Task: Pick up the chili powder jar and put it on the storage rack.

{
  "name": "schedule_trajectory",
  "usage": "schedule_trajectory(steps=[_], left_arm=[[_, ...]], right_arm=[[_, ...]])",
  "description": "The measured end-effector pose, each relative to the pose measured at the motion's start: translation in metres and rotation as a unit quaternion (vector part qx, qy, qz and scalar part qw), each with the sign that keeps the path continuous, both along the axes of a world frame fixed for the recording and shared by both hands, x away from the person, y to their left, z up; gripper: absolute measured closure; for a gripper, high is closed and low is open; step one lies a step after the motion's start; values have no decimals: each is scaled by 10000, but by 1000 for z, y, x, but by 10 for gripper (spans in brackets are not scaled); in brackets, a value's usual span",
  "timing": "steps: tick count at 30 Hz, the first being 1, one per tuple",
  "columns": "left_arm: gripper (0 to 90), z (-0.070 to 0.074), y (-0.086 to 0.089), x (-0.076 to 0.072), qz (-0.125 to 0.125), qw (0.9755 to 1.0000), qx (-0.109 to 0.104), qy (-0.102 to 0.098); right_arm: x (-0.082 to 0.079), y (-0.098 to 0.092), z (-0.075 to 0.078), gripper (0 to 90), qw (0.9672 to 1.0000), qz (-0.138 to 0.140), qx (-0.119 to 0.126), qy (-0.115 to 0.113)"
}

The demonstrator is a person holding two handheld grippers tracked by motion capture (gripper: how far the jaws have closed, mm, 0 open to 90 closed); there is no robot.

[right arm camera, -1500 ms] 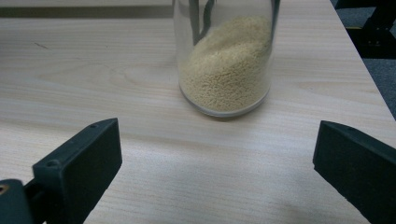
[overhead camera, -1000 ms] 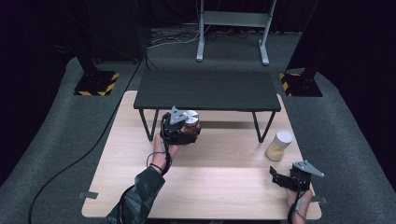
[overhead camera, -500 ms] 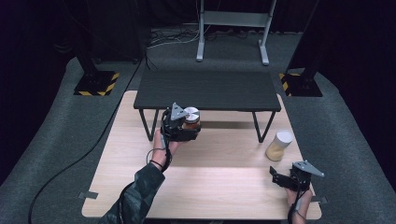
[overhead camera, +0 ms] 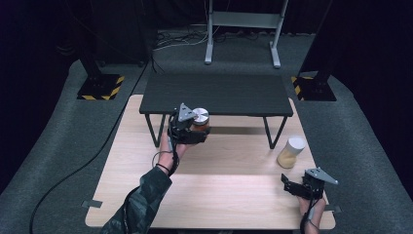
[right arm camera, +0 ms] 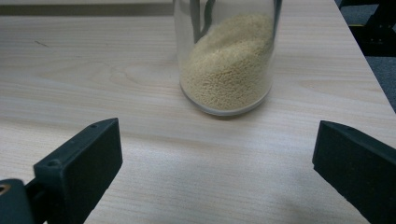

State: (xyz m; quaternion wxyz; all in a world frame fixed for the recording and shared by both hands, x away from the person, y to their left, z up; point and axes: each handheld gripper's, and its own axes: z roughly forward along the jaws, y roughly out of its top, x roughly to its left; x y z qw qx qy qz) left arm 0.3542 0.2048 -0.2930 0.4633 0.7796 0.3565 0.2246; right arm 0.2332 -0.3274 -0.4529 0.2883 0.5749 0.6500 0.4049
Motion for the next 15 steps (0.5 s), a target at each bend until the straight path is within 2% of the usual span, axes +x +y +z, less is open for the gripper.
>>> schedule_trajectory(steps=[15], left_arm=[[313,13,-2,3,-41,10000,25,-55]], right_arm=[[1,0,0,4,10000,7,8,13]])
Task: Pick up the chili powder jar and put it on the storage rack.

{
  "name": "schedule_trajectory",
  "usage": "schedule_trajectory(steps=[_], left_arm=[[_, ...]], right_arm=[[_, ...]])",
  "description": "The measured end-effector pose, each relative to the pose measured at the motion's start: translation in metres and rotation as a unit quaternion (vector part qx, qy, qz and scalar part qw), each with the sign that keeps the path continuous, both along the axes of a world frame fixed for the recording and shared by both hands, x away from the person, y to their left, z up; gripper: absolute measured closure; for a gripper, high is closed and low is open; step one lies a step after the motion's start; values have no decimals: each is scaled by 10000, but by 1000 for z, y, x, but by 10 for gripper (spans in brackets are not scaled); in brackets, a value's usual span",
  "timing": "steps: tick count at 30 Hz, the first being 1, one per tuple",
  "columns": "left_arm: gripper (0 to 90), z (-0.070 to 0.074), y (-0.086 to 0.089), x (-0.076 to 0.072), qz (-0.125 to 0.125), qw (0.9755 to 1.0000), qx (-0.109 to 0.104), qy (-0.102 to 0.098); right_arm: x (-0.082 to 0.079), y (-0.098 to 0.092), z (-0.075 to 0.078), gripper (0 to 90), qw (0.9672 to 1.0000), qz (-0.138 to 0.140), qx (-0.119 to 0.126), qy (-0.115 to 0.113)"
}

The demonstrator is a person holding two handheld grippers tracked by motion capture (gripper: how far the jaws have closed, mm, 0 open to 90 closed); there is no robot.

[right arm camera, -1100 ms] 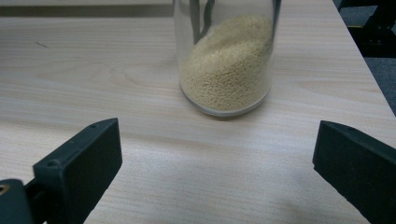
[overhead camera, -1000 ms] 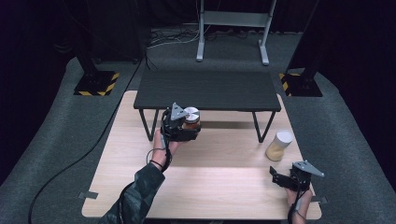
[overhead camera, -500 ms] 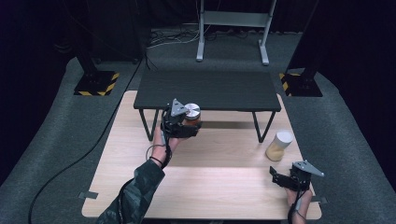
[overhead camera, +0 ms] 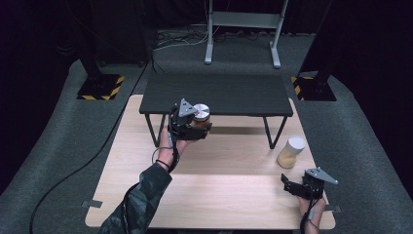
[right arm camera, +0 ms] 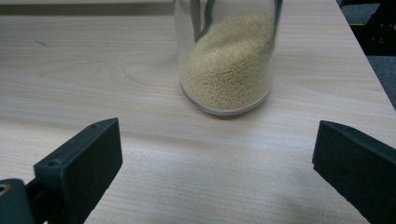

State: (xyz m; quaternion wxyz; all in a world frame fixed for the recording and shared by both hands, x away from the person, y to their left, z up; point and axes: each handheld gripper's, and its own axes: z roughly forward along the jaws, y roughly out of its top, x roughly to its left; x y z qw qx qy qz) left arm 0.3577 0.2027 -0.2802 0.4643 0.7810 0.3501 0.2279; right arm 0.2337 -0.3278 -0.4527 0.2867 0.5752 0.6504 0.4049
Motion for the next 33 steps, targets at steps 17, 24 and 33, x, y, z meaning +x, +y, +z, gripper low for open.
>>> schedule_trajectory(steps=[17,24,33], left_arm=[[313,10,4,5,-80,9999,-108,60],[313,12,3,8,-105,9998,-118,98],[313,22,3,7,-169,9998,-98,42]], right_arm=[[0,-1,0,5,10000,5,14,-7],[0,0,0,6,10000,21,-15,-3],[0,0,0,5,10000,14,-9,-8]])
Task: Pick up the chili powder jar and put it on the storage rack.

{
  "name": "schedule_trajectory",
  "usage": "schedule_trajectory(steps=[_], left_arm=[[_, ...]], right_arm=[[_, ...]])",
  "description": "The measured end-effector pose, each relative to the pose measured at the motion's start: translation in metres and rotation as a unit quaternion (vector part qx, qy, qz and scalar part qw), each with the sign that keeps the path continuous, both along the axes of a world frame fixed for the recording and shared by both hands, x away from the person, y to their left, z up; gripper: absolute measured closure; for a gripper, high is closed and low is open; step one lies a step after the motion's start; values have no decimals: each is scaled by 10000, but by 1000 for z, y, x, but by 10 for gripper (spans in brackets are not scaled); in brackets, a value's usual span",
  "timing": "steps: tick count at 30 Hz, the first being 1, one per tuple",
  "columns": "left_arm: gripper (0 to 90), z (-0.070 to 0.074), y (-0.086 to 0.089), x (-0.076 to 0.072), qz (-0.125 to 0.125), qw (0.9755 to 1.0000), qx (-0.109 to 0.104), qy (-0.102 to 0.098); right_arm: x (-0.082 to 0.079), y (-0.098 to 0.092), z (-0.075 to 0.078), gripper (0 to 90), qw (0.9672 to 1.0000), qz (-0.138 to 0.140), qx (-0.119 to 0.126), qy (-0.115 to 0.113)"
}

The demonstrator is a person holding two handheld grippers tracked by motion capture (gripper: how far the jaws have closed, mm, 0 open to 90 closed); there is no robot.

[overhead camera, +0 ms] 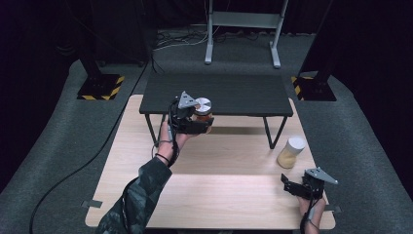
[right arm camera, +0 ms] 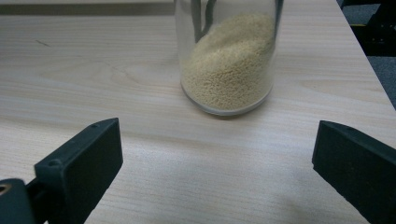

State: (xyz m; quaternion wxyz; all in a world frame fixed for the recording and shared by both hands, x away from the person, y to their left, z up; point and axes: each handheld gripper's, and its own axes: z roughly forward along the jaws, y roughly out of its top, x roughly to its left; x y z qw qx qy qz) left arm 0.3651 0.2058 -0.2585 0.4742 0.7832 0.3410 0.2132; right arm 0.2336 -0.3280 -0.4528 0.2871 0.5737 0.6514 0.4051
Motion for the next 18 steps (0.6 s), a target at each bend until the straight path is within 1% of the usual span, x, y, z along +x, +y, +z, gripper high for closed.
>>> schedule_trajectory(steps=[5,7,10,15,18], left_arm=[[313,5,1,-1,-1,10000,-32,-23],[313,7,2,-1,-4,10000,-4,-46],[313,9,3,0,-10,10000,-48,-60],[313,13,1,1,-20,10000,-3,-79],[313,15,1,2,-30,10000,-21,-87]], right_arm=[[0,0,0,6,10000,-2,-5,-7],[0,0,0,6,10000,-1,-4,-7],[0,0,0,5,10000,2,-8,-5],[0,0,0,6,10000,3,-13,-3],[0,1,0,6,10000,1,-20,-2]])
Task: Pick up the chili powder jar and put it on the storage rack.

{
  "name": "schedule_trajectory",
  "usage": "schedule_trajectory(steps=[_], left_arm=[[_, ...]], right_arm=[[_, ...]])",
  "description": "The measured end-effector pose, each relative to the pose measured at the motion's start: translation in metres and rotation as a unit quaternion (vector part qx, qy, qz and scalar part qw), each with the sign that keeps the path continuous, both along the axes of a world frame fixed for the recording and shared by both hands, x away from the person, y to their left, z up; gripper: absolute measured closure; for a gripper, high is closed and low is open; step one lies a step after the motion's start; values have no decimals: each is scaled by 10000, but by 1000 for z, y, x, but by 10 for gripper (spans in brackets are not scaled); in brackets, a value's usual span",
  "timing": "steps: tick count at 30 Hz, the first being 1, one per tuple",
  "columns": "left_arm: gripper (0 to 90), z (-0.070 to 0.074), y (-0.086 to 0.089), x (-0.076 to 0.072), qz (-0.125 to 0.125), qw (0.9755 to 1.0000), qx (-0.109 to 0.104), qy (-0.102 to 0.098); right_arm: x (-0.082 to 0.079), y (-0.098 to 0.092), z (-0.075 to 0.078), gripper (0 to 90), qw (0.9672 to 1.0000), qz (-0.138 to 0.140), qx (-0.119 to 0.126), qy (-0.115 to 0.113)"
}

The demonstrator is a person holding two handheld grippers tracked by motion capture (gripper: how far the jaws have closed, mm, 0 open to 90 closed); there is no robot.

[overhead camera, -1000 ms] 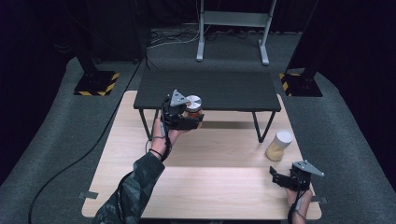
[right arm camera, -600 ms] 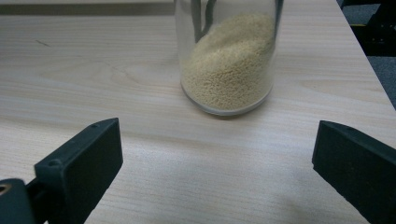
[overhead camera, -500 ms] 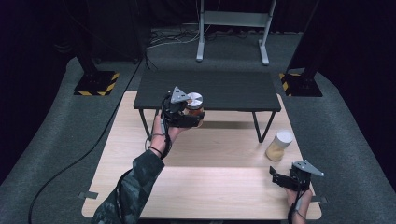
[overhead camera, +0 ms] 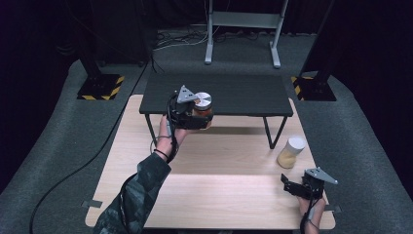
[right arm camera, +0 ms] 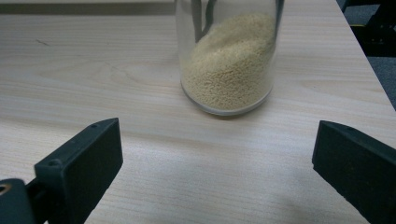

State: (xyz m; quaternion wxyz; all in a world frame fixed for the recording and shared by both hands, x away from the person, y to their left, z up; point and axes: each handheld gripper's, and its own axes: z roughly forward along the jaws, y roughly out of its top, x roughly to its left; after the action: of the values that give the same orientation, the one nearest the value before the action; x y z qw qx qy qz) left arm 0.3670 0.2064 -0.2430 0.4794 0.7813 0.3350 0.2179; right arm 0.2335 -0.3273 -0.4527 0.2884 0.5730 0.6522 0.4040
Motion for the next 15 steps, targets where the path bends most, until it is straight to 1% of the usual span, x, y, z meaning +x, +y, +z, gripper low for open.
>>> schedule_trajectory(steps=[4,8,15], left_arm=[[312,4,-2,0,-13,10000,3,-38],[312,8,-4,3,-26,10000,63,-62],[313,13,-6,8,38,9999,64,-76]], right_arm=[[0,0,0,6,10000,3,4,2],[0,0,0,6,10000,4,0,2],[0,0,0,6,10000,12,4,5]])
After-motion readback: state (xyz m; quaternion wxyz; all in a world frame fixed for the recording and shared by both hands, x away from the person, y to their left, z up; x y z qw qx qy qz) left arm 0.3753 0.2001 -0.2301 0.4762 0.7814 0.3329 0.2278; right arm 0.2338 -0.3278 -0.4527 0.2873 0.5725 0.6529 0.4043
